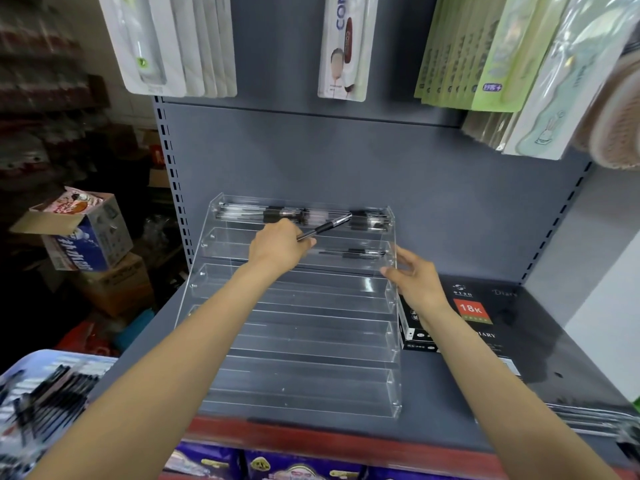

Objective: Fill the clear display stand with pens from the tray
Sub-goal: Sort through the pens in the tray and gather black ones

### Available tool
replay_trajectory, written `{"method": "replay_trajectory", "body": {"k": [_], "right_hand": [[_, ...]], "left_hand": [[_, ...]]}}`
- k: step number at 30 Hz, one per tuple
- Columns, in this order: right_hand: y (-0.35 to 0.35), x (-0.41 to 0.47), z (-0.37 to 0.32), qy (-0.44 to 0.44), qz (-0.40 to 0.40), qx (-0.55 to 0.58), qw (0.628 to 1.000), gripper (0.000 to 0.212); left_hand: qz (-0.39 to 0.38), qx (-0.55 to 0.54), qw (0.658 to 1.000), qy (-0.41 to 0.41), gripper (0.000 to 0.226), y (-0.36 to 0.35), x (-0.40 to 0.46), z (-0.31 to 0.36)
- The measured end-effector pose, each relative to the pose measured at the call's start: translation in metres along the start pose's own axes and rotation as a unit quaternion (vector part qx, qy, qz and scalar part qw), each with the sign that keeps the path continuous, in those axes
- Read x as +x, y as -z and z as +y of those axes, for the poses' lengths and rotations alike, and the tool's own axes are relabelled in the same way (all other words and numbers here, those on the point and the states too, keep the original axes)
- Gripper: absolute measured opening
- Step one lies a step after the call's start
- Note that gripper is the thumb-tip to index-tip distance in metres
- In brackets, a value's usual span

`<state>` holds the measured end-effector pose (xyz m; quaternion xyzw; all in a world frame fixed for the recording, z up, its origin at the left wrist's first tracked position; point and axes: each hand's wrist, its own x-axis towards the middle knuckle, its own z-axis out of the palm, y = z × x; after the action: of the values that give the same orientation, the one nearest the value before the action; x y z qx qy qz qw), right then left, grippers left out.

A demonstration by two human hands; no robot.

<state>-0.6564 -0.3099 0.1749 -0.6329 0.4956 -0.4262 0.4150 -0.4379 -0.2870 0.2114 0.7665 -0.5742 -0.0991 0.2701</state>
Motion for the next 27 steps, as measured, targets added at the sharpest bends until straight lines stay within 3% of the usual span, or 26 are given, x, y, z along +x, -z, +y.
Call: {"method": "replay_trajectory", "body": {"k": [6,9,14,18,24,27], "right_hand": [[0.001,0.000,0.000,-0.003,-0.006,-0.007,1.000,0.055],[0.001,-0.001,0.000,0.000,-0.004,-0.009,1.000,0.055],[0.001,-0.001,-0.002,-0.010,-0.007,-0.011,1.000,0.056],[0.002,-0.001,-0.002,-0.013,-0.007,-0.014,1.000,0.056],[0.001,-0.002,-0.003,-0.010,-0.006,-0.007,1.000,0.055],[0.001,-0.002,-0.001,-0.013,-0.002,-0.010,1.000,0.055]], "left_hand": [[0.022,0.005,0.998,-0.063,0.027,0.005,-0.006,-0.002],[0.029,0.020,0.994,-0.106,0.038,0.009,-0.008,0.001],[-0.008,0.050,0.985,-0.167,0.017,0.010,0.001,0.007],[-0.093,-0.015,0.979,-0.180,0.014,0.003,0.014,0.006],[-0.104,-0.001,0.978,-0.181,0.017,-0.009,0.022,0.005],[-0.072,-0.020,0.985,-0.159,0.016,-0.012,0.018,-0.001]]}}
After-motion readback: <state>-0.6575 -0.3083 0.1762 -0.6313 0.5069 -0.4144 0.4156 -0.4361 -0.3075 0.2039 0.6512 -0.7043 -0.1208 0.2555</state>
